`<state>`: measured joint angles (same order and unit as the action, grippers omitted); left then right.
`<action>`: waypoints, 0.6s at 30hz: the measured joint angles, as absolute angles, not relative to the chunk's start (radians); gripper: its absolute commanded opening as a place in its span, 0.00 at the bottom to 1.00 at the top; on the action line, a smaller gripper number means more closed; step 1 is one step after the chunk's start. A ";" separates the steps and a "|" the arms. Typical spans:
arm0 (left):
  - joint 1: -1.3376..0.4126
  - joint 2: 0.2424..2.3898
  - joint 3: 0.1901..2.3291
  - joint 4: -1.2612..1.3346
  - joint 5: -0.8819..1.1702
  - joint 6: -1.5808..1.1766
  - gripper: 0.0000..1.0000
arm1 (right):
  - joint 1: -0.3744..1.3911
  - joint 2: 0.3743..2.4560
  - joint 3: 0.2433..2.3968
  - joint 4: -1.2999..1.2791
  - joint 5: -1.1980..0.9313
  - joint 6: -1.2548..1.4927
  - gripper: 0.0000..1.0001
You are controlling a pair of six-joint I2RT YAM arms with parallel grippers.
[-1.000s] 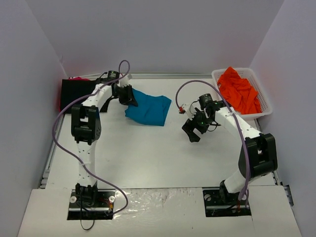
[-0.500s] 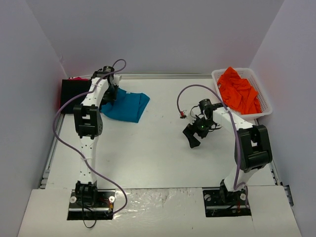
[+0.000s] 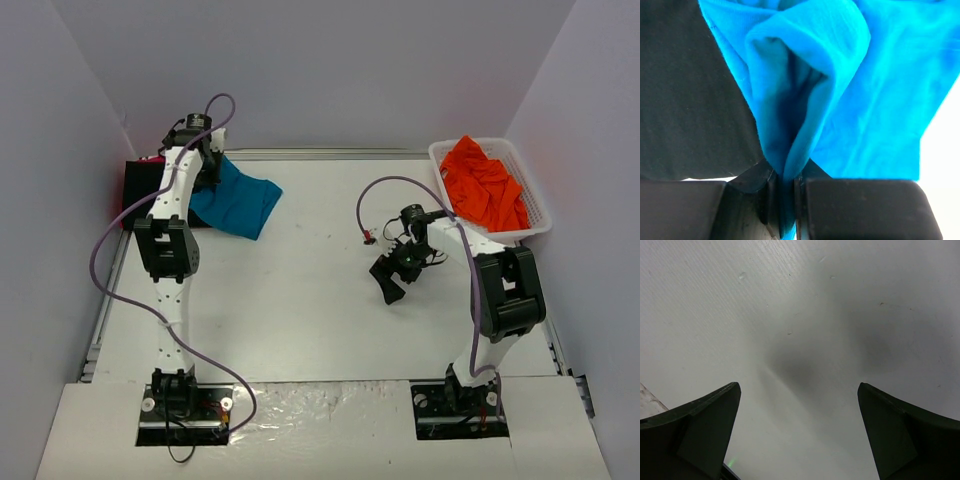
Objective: Fold and stack the t-shirts
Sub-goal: Put the neatly folded tshirt into the corner of the board with the left arm
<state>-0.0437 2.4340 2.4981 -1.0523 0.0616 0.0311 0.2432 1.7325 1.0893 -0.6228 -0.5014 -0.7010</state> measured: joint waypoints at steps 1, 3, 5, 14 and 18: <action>-0.039 2.427 2.506 -1.055 0.081 0.020 0.02 | 0.243 1.732 1.089 -0.623 -0.501 -0.701 1.00; -0.033 2.408 2.510 -1.057 0.107 0.002 0.02 | 0.243 1.733 1.089 -0.622 -0.496 -0.701 1.00; -0.030 2.393 2.513 -1.060 0.110 -0.008 0.03 | 0.243 1.737 1.089 -0.622 -0.493 -0.701 1.00; 0.019 2.385 2.547 -1.061 0.112 -0.012 0.02 | 0.243 1.766 1.089 -0.617 -0.477 -0.701 1.00; 0.052 2.385 2.563 -1.061 0.080 0.000 0.02 | 0.243 1.766 1.089 -0.617 -0.474 -0.700 1.00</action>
<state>0.0521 2.3852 2.5633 -1.0611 0.0799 0.0002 0.2432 1.7660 1.0889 -0.6174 -0.4736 -0.7002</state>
